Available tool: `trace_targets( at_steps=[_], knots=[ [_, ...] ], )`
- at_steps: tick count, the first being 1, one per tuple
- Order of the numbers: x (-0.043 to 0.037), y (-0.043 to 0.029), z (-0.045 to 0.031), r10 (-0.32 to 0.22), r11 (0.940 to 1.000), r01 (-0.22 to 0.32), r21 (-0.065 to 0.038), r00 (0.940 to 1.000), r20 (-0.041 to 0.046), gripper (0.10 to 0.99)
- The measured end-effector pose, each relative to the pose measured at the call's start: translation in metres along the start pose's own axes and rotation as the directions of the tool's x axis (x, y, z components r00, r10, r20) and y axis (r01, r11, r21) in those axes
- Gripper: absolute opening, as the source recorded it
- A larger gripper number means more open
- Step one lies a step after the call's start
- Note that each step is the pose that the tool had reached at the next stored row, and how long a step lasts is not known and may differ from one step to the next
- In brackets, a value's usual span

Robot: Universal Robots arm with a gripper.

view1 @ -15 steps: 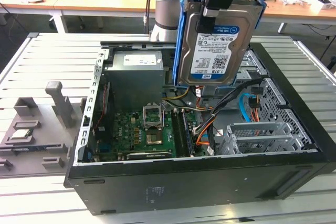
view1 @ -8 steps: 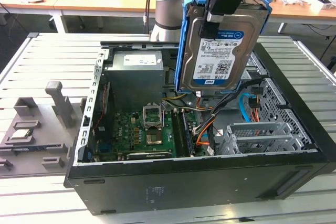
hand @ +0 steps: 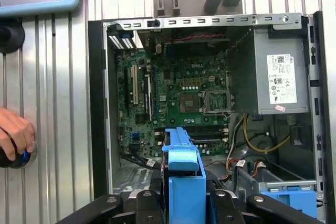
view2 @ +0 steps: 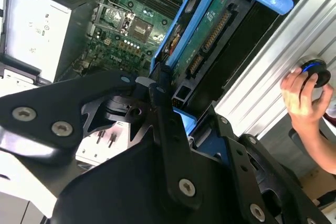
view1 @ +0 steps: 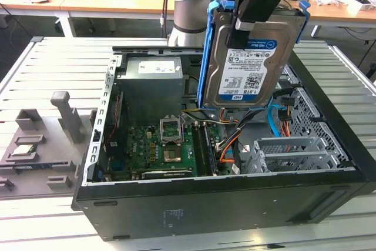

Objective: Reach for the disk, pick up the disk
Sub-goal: 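Pick up the disk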

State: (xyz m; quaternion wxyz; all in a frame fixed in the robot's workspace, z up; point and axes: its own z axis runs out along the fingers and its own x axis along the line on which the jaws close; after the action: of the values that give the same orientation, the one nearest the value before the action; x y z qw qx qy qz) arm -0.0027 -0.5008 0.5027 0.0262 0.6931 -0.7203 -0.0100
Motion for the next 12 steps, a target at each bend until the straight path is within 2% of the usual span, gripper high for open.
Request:
trace_targets(
  at_steps=[5,12],
  knots=[
    [0.0061,-0.0011,0.0001,0.0,1.0,0.0,0.0,1.0,0.0,0.369],
    [0.0312,-0.0032,0.0006,0.0,1.0,0.0,0.0,1.0,0.0,0.369]
  ],
)
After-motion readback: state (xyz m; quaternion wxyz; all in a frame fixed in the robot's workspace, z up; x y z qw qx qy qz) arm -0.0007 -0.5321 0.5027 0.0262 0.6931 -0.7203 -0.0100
